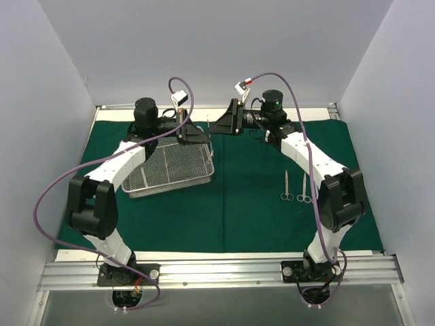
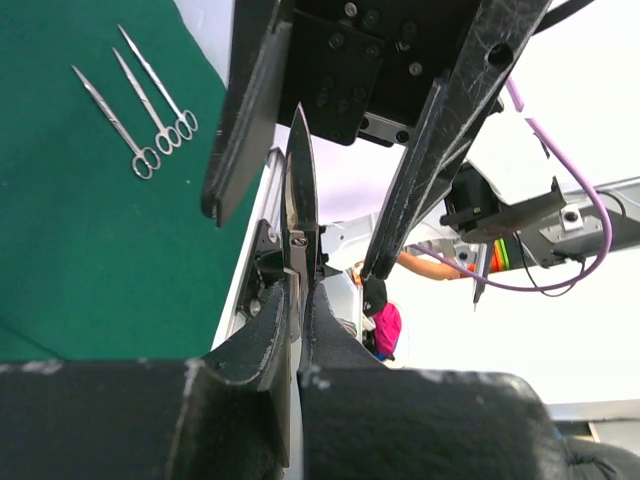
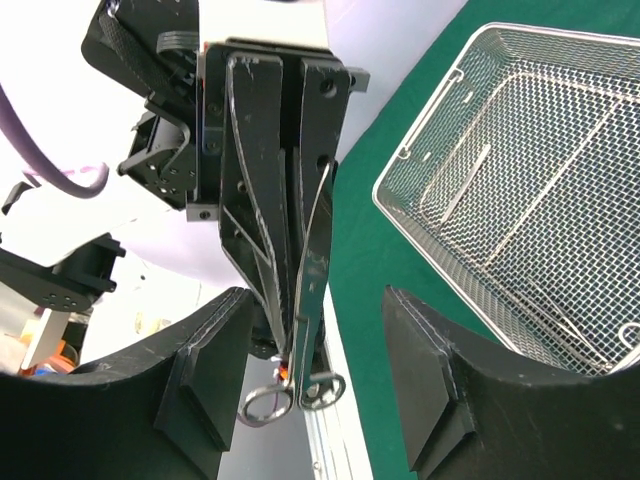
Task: Open and lay out the surgical kit
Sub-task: Place the medical item in the surgical kit.
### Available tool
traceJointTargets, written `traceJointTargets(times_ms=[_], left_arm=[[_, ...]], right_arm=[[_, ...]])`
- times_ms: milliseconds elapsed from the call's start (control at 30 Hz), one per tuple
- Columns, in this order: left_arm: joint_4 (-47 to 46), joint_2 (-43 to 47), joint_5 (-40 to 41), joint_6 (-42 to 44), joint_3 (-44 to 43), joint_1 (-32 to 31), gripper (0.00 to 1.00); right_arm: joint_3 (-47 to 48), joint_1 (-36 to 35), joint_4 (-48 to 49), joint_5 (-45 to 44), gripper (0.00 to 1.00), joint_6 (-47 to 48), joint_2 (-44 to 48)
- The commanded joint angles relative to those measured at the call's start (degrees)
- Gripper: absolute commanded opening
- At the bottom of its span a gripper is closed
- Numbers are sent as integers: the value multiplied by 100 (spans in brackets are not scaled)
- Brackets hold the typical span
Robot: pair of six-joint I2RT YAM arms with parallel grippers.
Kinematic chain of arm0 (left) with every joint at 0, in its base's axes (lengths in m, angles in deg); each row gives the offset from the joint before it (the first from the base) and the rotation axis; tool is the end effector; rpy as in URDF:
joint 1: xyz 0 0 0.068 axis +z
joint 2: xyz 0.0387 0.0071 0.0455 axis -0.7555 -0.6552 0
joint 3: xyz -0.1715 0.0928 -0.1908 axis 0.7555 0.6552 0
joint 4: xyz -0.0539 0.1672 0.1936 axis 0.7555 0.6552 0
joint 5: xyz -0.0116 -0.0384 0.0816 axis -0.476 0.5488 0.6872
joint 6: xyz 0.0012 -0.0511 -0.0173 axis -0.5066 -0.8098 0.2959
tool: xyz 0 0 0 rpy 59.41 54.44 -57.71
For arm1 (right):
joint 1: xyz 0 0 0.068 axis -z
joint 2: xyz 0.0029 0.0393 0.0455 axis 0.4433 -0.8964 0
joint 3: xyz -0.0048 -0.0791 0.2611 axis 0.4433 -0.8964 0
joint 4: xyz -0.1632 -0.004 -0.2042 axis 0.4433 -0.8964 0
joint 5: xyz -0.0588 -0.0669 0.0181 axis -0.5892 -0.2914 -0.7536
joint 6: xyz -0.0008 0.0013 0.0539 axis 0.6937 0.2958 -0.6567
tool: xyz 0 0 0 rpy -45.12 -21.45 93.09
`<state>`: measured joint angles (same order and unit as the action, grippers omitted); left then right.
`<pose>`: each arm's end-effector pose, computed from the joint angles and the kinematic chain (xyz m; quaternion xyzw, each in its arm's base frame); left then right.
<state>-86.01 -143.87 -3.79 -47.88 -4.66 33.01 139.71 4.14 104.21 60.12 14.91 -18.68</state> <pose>0.3650 -0.1398 0.3243 0.1219 0.7107 -0.6729 0.1653 0.3657 0.1832 0.3583 -0.2632 0.6435 0.6378 0.3315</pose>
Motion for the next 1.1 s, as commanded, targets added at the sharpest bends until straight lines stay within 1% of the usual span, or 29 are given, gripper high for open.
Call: traceJointTargets(times_ms=[0, 167, 300, 367, 400, 433, 500, 600, 667, 700, 733, 767, 800, 833, 867, 900, 933, 967, 1000, 1033, 1067], left_arm=[[-467, 215, -223, -73, 30, -135, 2], [-651, 154, -231, -178, 39, -249, 2], [-993, 127, -266, -458, 109, -284, 2], [-1239, 127, -284, -564, 153, -284, 2], [-1336, 127, -302, -687, 170, -284, 2], [-1415, 127, -310, -714, 197, -284, 2], [-1433, 110, -310, -732, 206, -284, 2], [-1583, 75, -310, -863, 214, -284, 2], [-1741, 57, -319, -960, 214, -284, 2], [-1759, 22, -328, -978, 197, -284, 2], [-1750, 13, -328, -978, 188, -284, 2], [-1759, -4, -302, -978, 179, -258, 5], [-1741, 30, -249, -900, 197, -232, 12], [-1550, 66, -179, -803, 214, -205, 24], [-1435, 101, -92, -680, 223, -170, 40], [-1234, 171, -73, -322, 197, -92, 43], [-649, 206, -47, -84, 153, -30, 45], [-338, 241, -12, 171, 127, 40, 51], [-48, 320, 58, 635, 100, 215, 53], [486, 373, 102, 831, 100, 347, 55], [761, 417, 181, 1059, 109, 488, 56]], right_arm=[[75, -15, 424, 267, 54, -112, 194], [101, -50, 450, 320, 51, -156, 142], [-13, -50, 844, 381, 48, -402, 150], [-118, -50, 1012, 416, 45, -595, 159], [-162, -41, 1291, 434, 44, -691, 150], [-249, -50, 1425, 469, 40, -814, 150], [-294, -68, 1645, 487, 37, -1035, 159], [-312, -76, 1672, 513, 33, -1079, 141], [-338, -85, 1663, 522, 26, -1079, 150], [-347, -85, 1646, 522, 21, -1070, 150], [-356, -85, 1637, 513, 7, -1062, 159], [-330, -85, 1593, 470, 1, -1053, 142], [-303, -77, 1349, 434, 0, -913, 133], [-251, -77, 1164, 408, 0, -799, 124], [-189, -77, 927, 364, 0, -650, 98], [-58, -77, 351, 216, 0, -466, 98], [13, -68, 32, 119, 0, -37, 80], [92, -42, -311, 13, 0, 184, 71], [162, -24, -906, -275, 0, 369, 71], [267, 2, -1242, -469, 0, 745, 71], [303, 46, -1576, -663, 0, 923, 71]])
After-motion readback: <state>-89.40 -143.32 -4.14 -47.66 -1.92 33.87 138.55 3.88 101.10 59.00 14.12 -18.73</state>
